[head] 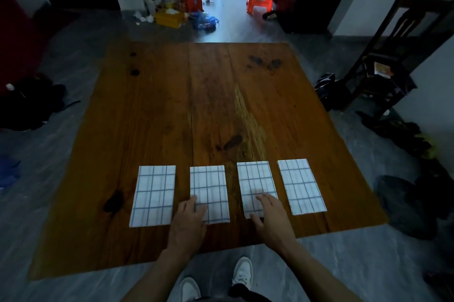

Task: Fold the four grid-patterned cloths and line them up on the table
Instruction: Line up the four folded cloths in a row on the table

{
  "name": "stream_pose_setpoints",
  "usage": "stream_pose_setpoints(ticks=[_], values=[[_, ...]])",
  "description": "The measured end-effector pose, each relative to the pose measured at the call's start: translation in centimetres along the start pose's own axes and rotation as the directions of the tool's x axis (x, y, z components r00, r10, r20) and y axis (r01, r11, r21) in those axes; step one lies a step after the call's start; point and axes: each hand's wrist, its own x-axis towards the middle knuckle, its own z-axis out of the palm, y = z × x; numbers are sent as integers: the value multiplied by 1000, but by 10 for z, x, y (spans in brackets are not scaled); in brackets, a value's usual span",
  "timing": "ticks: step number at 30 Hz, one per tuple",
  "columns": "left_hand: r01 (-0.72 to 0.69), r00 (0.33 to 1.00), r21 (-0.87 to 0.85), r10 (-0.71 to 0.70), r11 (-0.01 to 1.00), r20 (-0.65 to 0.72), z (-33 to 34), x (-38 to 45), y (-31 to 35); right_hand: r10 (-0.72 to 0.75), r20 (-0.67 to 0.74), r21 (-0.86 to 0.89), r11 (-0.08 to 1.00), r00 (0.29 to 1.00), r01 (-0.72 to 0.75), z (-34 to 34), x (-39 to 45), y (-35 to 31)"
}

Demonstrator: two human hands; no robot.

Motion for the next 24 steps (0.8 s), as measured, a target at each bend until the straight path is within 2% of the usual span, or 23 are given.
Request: stream_pose_setpoints(ticks=[6,13,24], values=[[-5,1000,26,5,1000,5,0,12,7,-17,0,-39,999,1000,17,-2,7,4],[0,1000,62,-1,998,29,0,16,11,-150,6,-169,974,989,149,3,12,7],[-21,998,88,16,996,60,2,11,15,-95,77,-163,981,993,106,12,16,13]])
